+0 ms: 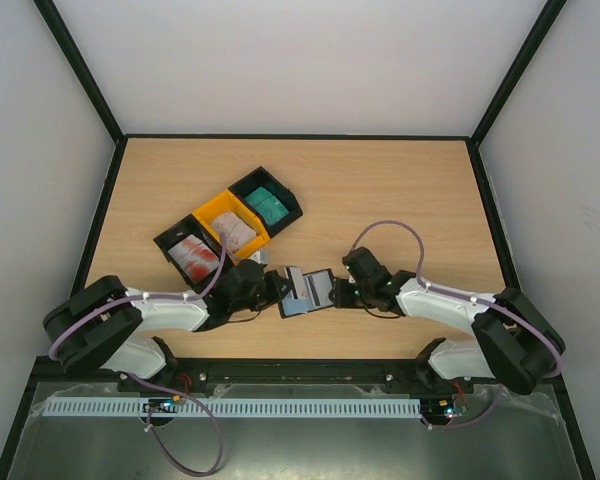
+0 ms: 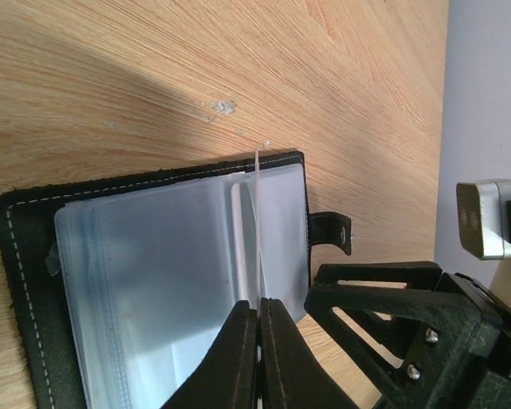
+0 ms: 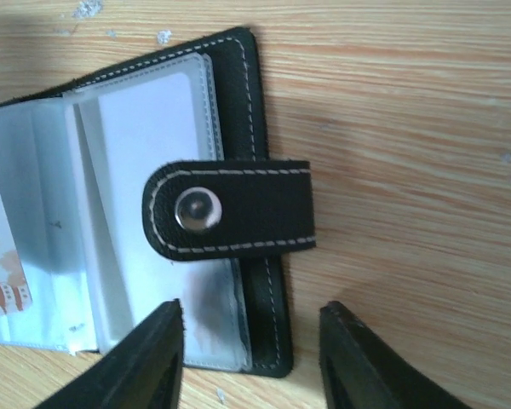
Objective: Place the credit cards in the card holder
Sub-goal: Insert the credit card into the card holder.
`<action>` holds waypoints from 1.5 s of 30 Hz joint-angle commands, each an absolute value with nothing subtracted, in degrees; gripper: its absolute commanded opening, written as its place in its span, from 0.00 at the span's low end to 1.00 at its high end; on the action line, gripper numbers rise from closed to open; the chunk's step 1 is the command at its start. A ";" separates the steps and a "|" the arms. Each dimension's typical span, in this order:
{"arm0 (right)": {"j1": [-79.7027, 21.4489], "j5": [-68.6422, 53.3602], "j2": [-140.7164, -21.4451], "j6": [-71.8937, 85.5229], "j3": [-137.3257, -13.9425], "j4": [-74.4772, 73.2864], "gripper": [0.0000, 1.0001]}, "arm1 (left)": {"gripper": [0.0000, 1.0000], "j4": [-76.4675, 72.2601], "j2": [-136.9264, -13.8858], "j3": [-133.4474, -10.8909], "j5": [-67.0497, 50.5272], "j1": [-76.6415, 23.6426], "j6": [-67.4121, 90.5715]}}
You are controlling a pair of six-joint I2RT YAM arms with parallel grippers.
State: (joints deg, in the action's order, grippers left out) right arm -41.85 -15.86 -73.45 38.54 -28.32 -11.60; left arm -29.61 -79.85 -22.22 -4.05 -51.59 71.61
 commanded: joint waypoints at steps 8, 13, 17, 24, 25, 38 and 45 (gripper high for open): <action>-45.08 -17.72 -76.80 43.54 -25.22 -6.90 0.26 | 0.02 -36.43 -81.54 -19.96 -4.04 -52.25 72.41; -45.91 -16.34 -77.01 46.85 -24.64 -6.99 0.21 | 0.02 -36.20 -81.31 -18.39 -2.51 -52.23 72.12; -46.03 -15.17 -77.67 47.03 -25.11 -7.85 0.17 | 0.02 -36.59 -81.34 -17.79 -2.47 -52.23 71.57; -46.26 -15.25 -78.16 47.21 -25.31 -7.61 0.16 | 0.02 -41.08 -84.87 -17.14 -4.91 -52.30 72.17; -46.23 -15.23 -78.21 47.32 -25.32 -7.49 0.15 | 0.02 -41.65 -85.43 -17.06 -5.12 -52.35 72.49; -46.54 -15.03 -78.71 47.81 -25.40 -6.89 0.13 | 0.02 -44.13 -90.00 -17.69 -5.27 -53.36 72.78; -46.67 -15.03 -79.06 47.94 -25.45 -6.60 0.13 | 0.03 -45.09 -92.19 -18.63 -5.54 -53.69 73.12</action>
State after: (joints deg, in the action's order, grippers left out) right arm -45.80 -15.94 -76.66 47.24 -26.61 -2.94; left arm -45.21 -90.43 -18.00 -5.61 -52.93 73.38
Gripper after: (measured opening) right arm 0.126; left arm 0.029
